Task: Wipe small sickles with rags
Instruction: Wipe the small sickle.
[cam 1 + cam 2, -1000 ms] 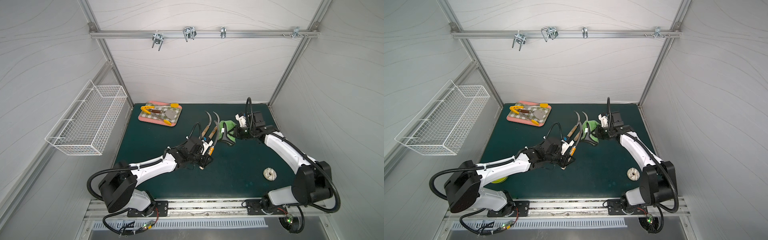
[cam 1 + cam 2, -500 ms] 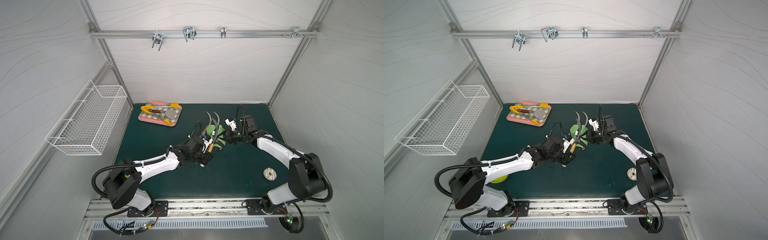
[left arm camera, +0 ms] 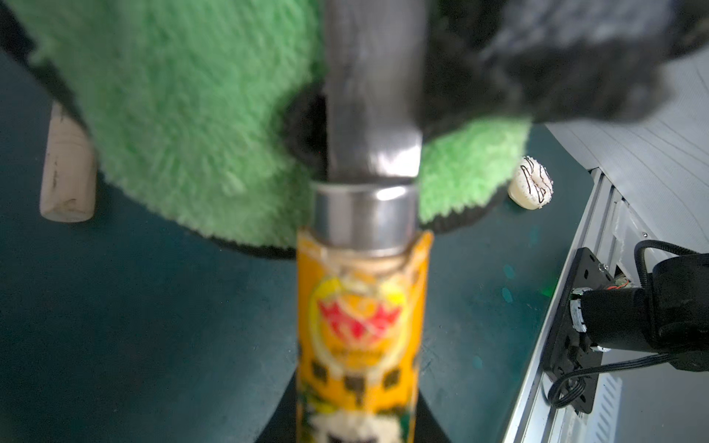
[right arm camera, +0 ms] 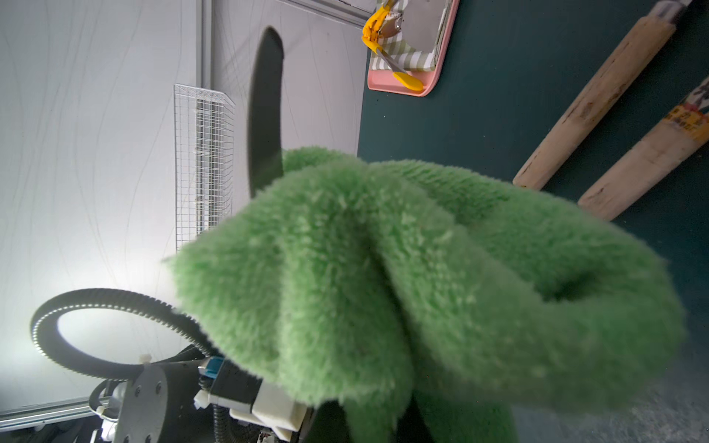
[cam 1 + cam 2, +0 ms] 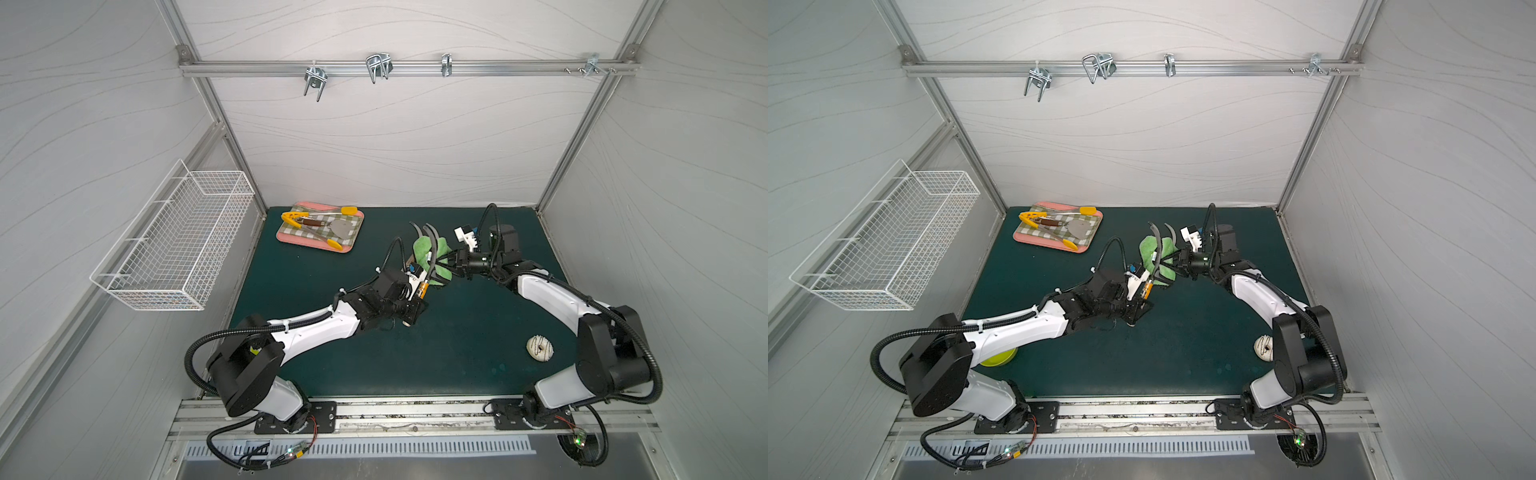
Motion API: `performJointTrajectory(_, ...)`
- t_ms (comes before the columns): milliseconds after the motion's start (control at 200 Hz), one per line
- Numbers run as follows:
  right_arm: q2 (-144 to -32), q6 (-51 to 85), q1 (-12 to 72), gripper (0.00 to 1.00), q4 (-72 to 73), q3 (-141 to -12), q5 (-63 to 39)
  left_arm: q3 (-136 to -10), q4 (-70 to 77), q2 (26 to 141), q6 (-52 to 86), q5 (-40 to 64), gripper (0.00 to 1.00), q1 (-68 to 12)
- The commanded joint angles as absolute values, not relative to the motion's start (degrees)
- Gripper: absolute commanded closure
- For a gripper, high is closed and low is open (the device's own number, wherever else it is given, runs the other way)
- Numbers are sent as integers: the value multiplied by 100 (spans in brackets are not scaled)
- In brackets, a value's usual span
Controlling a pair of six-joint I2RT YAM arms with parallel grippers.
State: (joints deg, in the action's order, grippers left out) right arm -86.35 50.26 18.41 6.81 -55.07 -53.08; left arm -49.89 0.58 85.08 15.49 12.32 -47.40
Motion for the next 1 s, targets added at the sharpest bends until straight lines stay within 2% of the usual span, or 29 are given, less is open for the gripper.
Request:
performJointTrajectory(0,-8692,5618,1733,93,1835,-5741,-5825,-4959,-470,8733,1433,1389,100,-4807)
performJointTrajectory(996,-9426,6691,1133,93,2334,-6742,-6196,-4583,-847,8809,1178,1285,100,-4970)
